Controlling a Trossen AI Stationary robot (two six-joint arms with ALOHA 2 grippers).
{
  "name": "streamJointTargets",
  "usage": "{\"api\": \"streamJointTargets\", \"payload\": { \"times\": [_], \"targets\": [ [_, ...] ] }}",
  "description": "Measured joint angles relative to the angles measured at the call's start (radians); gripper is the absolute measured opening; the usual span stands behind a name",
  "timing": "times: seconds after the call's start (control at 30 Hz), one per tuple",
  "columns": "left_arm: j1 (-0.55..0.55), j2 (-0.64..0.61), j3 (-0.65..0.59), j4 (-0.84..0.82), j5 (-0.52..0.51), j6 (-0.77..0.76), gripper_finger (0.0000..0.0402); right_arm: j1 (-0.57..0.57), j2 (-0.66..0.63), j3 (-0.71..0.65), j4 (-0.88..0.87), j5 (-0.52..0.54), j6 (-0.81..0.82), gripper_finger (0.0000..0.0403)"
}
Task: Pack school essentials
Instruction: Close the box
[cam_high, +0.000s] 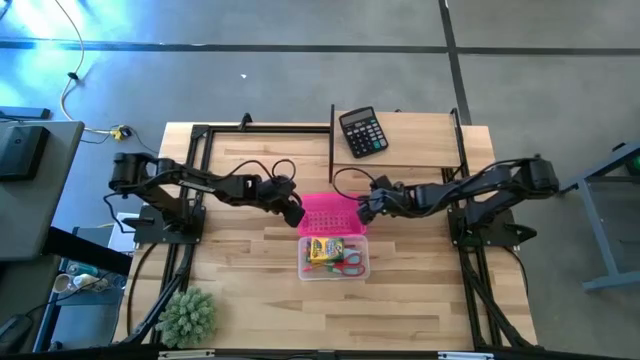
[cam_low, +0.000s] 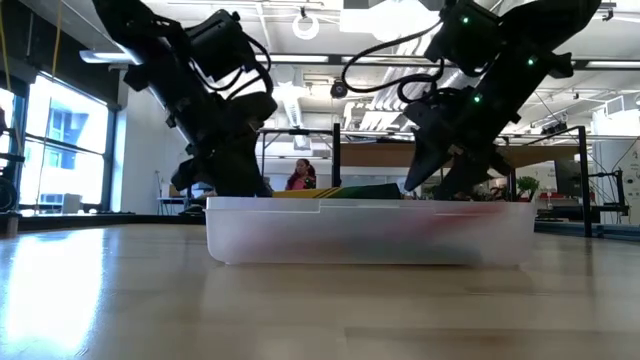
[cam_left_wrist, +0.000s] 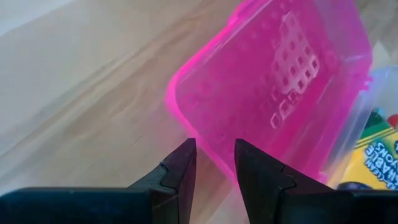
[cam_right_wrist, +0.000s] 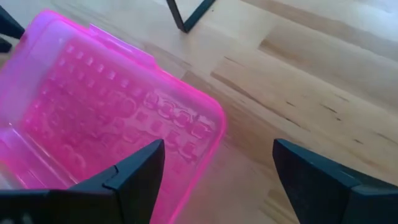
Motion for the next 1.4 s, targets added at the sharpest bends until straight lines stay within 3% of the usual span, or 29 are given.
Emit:
{"api": "streamJointTargets", "payload": {
  "times": [0.57,1.1,1.4],
  "targets": [
    [0.0,0.096,0.0,0.062,-0.019,-0.038,0.0099,0.003,0.143,0.0,0.077,-0.033,0.087,0.028],
    [0.0,0.133,0.001,0.145,-0.011,-0.006,0.0067,0.003,0.152,0.0,0.118,-0.032,0.086,0.0139],
    [-0.003,0.133,0.001,0.151,-0.016,0.0,0.0048,0.003,0.137,0.0,0.138,-0.032,0.01,0.0108]
  ]
}}
